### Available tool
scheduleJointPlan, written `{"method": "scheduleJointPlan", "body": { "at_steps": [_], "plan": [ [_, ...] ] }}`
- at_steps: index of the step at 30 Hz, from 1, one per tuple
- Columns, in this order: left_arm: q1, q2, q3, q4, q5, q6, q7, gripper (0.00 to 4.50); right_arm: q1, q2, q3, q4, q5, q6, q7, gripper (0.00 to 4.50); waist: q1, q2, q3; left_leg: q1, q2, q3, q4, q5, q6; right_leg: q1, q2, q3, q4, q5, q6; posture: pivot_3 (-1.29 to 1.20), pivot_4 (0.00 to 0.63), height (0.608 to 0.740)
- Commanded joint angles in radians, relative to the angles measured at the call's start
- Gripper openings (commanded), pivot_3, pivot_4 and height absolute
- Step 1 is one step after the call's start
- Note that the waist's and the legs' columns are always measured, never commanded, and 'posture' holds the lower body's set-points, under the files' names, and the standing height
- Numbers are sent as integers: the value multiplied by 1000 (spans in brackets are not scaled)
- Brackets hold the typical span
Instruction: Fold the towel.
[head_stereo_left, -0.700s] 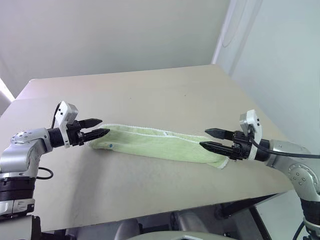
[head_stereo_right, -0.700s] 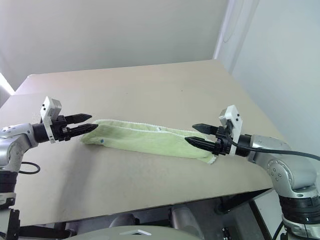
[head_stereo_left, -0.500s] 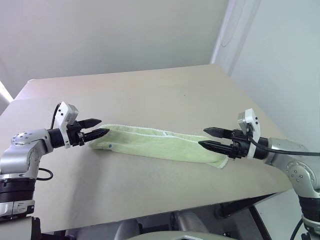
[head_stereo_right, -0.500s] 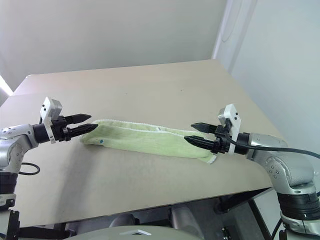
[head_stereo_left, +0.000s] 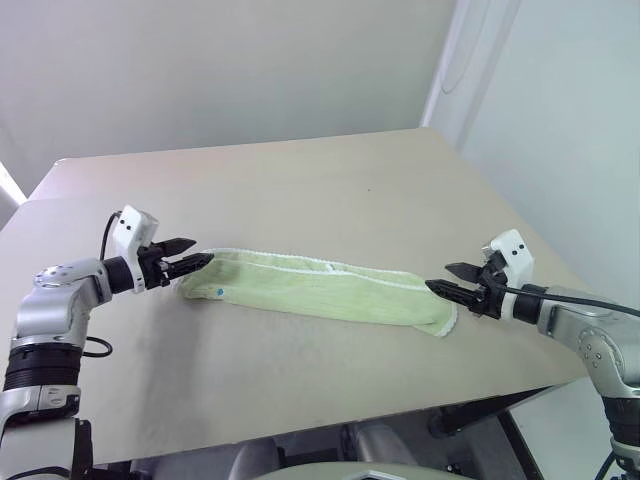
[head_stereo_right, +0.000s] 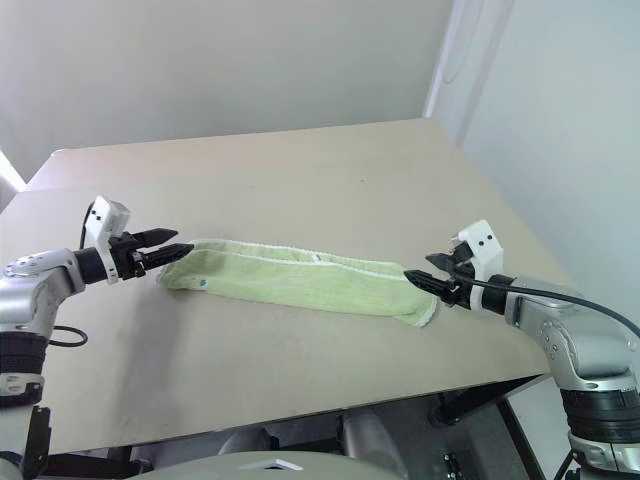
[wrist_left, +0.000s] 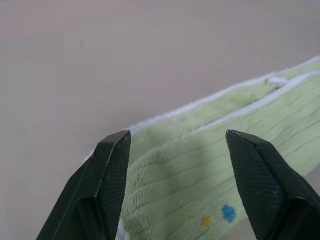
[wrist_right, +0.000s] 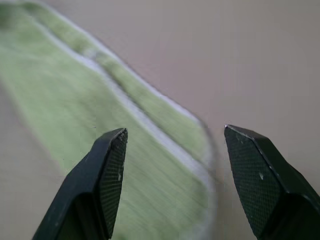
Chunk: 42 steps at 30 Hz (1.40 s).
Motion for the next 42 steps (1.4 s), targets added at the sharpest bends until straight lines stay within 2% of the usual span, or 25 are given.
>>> {"method": "scheduleJointPlan", "body": {
  "at_steps": [1, 10, 17, 27, 36, 42],
  "plan": [
    [-55, 12, 1, 54, 27, -35, 12, 3199, -9, 1, -28, -8, 1, 37, -27, 3190, -1, 0, 0, 0, 0, 0, 0, 0, 0, 0, 0, 0, 0, 0, 0, 0, 0, 712],
    [-124, -3, -13, 155, 72, -70, 15, 3199, 6, 28, 0, 24, -18, 77, -52, 3190, 2, 0, 0, 0, 0, 0, 0, 0, 0, 0, 0, 0, -1, 0, 0, 0, 0, 712],
    [-128, -9, -23, 160, 82, -86, 10, 3199, 11, 35, 12, 56, -45, 71, -47, 3190, 1, 0, 0, 0, 0, 0, 0, 0, 0, 0, 0, 0, 0, 0, 0, 0, 0, 712],
    [-155, 10, -41, 202, 100, -39, -1, 3199, -10, 50, 63, 69, -54, 85, -33, 3190, 1, 0, 0, 0, 0, 0, 0, 0, 0, 0, 0, 0, 0, 0, 0, 0, 0, 712],
    [-314, -61, -138, 457, 205, -50, 13, 3199, -38, 69, 84, 81, -70, 89, -41, 3190, 2, 0, 0, 0, 0, -1, 0, 0, 0, 0, 0, 0, -1, 0, 0, 0, 0, 712],
    [-374, -103, -199, 609, 280, -154, -14, 3199, -28, 72, 74, 62, -67, 96, -47, 3190, 1, 0, 0, -2, 0, -1, -1, 0, 0, 0, 0, 0, -1, 0, 0, 0, 0, 712]
  ]
}}
